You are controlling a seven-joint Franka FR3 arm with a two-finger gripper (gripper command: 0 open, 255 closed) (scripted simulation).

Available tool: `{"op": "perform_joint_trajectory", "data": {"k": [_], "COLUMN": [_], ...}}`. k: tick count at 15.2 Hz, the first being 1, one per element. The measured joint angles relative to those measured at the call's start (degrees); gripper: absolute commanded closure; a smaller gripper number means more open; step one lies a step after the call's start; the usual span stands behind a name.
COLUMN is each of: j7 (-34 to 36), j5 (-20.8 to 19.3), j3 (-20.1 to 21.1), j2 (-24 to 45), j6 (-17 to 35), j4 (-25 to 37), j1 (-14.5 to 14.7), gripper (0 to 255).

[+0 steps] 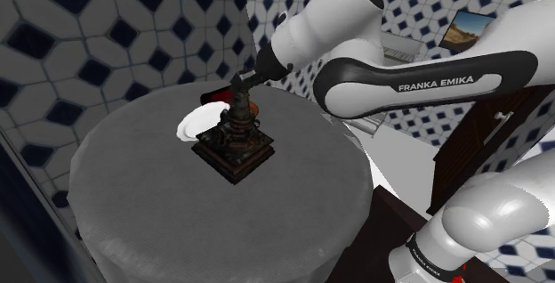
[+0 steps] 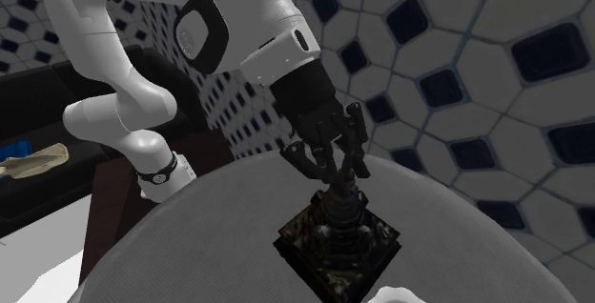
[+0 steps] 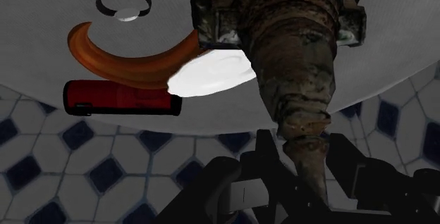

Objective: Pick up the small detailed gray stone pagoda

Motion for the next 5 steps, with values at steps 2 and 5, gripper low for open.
{"op": "perform_joint_trajectory", "data": {"k": [2, 5], "j7": [-0.7, -1.1], "j5": [0.7, 1.0], "j3": [-0.6, -1.0], "j2": [-0.6, -0.8], "j6": [-1.5, -3.5], "j4": [0.9, 2.7], "j1": [0.5, 0.7], "gripper": [255, 255]}}
